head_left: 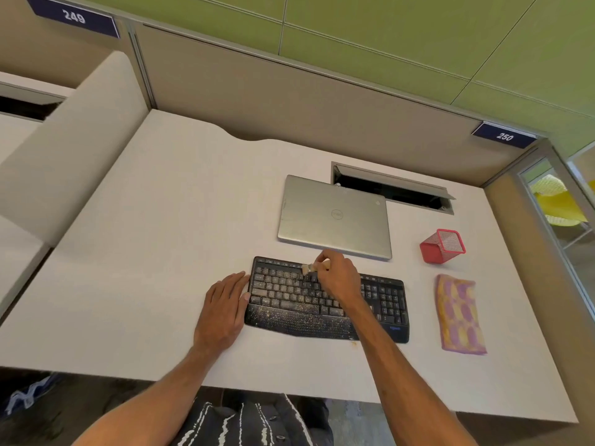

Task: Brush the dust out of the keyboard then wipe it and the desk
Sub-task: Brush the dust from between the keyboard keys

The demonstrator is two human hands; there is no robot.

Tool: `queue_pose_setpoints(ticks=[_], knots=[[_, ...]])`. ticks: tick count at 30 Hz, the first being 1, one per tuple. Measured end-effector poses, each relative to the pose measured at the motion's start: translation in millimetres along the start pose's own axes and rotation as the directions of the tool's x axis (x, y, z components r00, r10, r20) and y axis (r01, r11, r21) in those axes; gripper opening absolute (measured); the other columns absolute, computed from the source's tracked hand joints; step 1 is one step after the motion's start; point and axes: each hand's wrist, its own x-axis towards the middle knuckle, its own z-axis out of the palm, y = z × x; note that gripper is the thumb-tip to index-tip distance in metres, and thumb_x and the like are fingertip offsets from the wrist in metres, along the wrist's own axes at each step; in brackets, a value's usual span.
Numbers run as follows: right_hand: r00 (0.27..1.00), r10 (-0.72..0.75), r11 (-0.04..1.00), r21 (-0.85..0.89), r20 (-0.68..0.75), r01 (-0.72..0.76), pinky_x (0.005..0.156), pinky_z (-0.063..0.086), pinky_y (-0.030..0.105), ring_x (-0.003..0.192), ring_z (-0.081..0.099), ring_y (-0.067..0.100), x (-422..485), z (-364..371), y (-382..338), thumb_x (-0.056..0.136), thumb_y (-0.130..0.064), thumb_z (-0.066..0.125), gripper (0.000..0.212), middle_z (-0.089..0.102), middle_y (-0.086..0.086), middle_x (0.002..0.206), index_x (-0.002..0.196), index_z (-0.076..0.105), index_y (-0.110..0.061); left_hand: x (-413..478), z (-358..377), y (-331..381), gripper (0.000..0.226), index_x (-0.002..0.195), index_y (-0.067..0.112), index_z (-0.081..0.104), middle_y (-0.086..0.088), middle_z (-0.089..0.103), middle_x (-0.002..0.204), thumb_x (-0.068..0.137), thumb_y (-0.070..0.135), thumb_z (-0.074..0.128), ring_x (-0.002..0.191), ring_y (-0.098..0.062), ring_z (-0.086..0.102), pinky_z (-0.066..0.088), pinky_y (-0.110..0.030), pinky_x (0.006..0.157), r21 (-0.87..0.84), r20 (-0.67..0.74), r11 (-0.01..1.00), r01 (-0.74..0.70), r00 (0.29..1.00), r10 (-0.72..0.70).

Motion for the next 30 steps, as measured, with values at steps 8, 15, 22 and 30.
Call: queue_pose_setpoints(ticks=[8, 15, 22, 30], knots=[[0.984, -0.103, 0.961, -0.24, 0.145, 0.136, 0.068, 0.049, 0.026, 0.071, 0.064, 0.006, 0.2, -22.8, 8.6, 0.102, -0.03, 0.065, 0.005, 0.072, -0.009, 0.088, 0.104, 0.068, -0.027, -0.2, -0.4, -0.4, 0.053, 0.164, 0.023, 0.045, 0.004, 0.047, 0.167, 0.119, 0.04, 0.023, 0.157, -0.016, 0.038, 0.026, -0.043, 0.133, -0.006, -0.001, 1.0, -0.001, 1.0, 0.001], [0.914, -0.334, 0.863, -0.314, 0.231, 0.395, 0.074, 0.054, 0.03, 0.068, 0.06, 0.006, 2.5, -8.5, 6.5, 0.108, -0.029, 0.055, 0.011, 0.068, -0.013, 0.082, 0.102, 0.064, -0.027, 0.1, 0.8, -1.5, 0.052, 0.164, 0.023, 0.046, 0.005, 0.047, 0.166, 0.119, 0.039, 0.024, 0.156, -0.016, 0.039, 0.028, -0.043, 0.132, 0.0, -0.009, 1.0, -0.009, 1.0, 0.009], [0.866, -0.411, 0.846, -0.234, 0.285, 0.479, 0.068, 0.048, 0.024, 0.067, 0.06, 0.003, 4.0, -0.8, -4.1, 0.108, -0.036, 0.053, 0.012, 0.073, -0.012, 0.09, 0.11, 0.063, -0.03, 0.8, 1.2, -2.7, 0.051, 0.163, 0.023, 0.046, 0.005, 0.047, 0.166, 0.119, 0.039, 0.026, 0.156, -0.015, 0.039, 0.029, -0.044, 0.132, -0.007, -0.008, 1.0, -0.014, 1.0, 0.014], [0.894, -0.319, 0.862, -0.296, 0.316, 0.412, 0.07, 0.04, 0.021, 0.071, 0.058, 0.002, 13.0, -23.2, 14.8, 0.107, -0.034, 0.056, 0.015, 0.077, -0.01, 0.108, 0.117, 0.065, -0.028, 1.2, 0.8, -2.4, 0.049, 0.163, 0.026, 0.047, 0.008, 0.047, 0.165, 0.119, 0.038, 0.028, 0.156, -0.012, 0.038, 0.027, -0.041, 0.132, -0.03, -0.021, 1.0, -0.009, 1.0, 0.008]])
